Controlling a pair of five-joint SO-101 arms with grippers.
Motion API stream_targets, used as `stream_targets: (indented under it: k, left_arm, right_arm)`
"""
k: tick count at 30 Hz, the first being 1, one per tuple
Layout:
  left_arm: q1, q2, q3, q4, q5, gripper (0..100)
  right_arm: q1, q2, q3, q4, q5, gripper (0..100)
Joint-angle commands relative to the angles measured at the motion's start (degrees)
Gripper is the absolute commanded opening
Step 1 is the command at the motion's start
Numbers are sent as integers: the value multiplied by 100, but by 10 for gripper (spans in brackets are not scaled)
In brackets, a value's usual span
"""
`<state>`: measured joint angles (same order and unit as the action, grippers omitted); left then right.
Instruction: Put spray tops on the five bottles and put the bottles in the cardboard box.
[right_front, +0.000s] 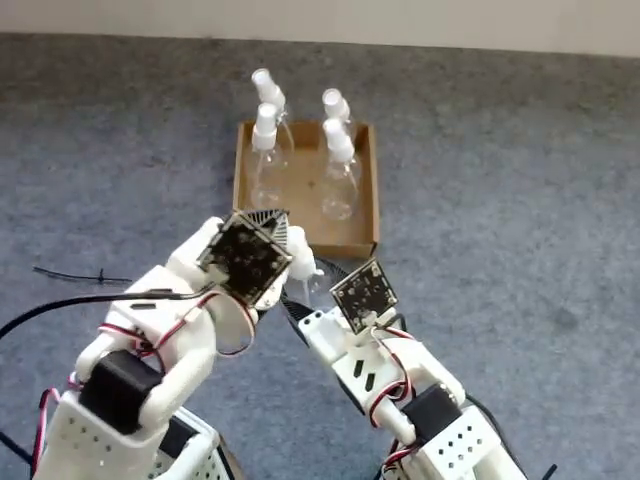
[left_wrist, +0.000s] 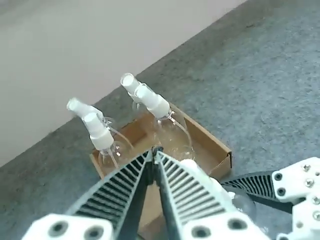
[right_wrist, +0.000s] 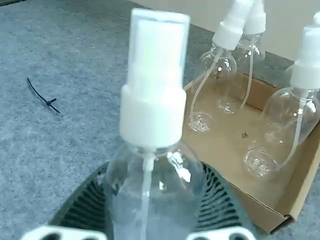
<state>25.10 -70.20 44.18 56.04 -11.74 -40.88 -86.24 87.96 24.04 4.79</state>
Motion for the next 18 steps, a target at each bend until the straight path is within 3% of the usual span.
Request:
stream_targets:
  k: [1,7,13,18]
  left_arm:
    - [75,4,-576,70,-44,14]
    - [110,-13,84,88,-44,14]
    - [1033,-31,180,651,-466,14]
    - [980,-48,215,730,-457,14]
  right_arm:
    - [-48,-84,-48,-127,0,4]
    - [-40,-84,-40,-127,0,4]
    - [-22,-84,-40,-127,0,4]
    - [-13,-84,-31,-127,0,4]
